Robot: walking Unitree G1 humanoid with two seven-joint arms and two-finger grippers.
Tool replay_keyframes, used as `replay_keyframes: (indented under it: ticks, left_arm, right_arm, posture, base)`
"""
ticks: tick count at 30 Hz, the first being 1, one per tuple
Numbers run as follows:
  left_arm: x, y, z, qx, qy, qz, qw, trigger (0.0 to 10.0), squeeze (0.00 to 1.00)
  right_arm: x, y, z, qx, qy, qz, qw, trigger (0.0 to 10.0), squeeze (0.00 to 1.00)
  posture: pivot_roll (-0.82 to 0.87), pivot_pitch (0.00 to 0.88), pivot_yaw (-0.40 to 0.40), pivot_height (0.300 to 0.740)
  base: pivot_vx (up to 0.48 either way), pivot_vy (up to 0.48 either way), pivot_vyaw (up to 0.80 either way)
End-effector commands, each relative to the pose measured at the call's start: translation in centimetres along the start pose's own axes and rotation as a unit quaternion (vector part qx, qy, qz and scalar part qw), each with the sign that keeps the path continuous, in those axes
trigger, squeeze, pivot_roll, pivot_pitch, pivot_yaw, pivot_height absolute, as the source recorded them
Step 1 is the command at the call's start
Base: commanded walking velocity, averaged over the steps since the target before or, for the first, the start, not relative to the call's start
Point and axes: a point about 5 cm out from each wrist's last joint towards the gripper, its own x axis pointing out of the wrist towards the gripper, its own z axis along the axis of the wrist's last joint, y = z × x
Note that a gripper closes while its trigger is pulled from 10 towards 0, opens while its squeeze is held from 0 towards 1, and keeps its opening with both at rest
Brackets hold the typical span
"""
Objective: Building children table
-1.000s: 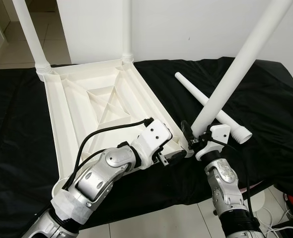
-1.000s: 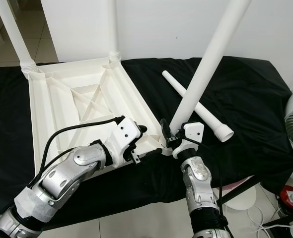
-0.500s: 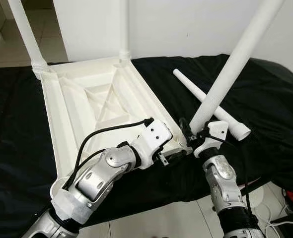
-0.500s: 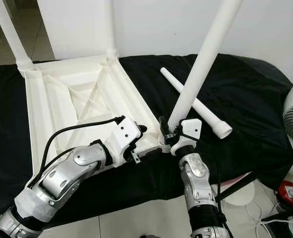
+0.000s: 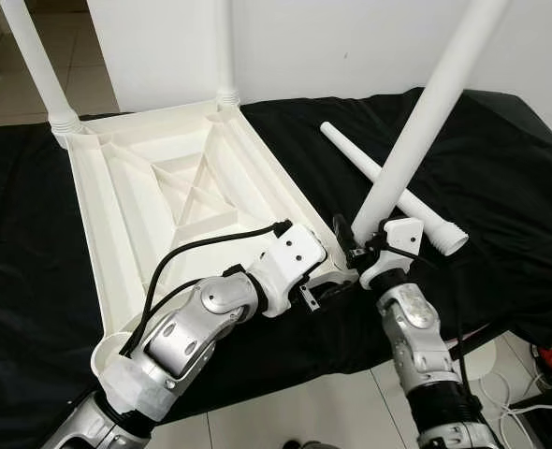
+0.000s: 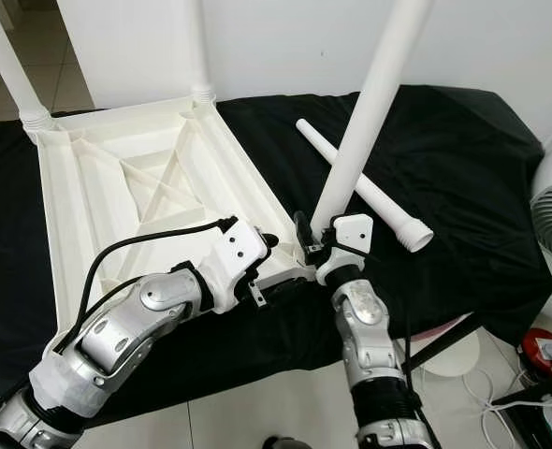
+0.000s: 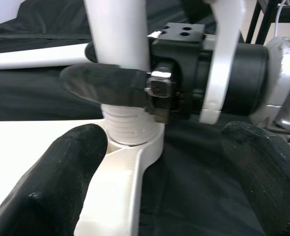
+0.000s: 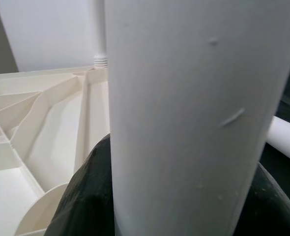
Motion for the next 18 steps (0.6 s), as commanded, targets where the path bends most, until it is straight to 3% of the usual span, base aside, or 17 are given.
replay_keyframes:
  ticks: [1,10,13,18]
  left_arm:
    - [0.1,-0.4,0.0,0.006,0.000,-0.037,0.999,10.0,0.00]
    - [0.2,-0.4,0.1,0.008,0.000,-0.036,0.999,10.0,0.00]
    - [0.3,-0.4,0.1,0.009,-0.001,-0.035,0.999,10.0,0.00]
    - [0.3,-0.5,0.1,0.009,-0.001,-0.035,0.999,10.0,0.00]
  right_arm:
    - [-0.5,-0.4,-2.1,-0.002,0.060,-0.030,0.998,10.0,0.00]
    - [0.9,1.7,-1.0,0.024,0.034,-0.106,0.993,10.0,0.00]
    - [1.8,2.2,-0.9,0.014,0.037,-0.151,0.988,10.0,0.00]
    - [2.4,2.6,-0.9,0.004,0.040,-0.162,0.986,10.0,0.00]
  posture:
    - [0.04,0.089,-0.015,0.740]
    - [0.04,0.082,-0.018,0.740]
    - [0.05,0.079,-0.021,0.740]
    - [0.05,0.077,-0.027,0.740]
  base:
    - [0.000,0.000,0.00]
    - [0.000,0.000,0.00]
    - [0.000,0.000,0.00]
    - [0.000,0.000,0.00]
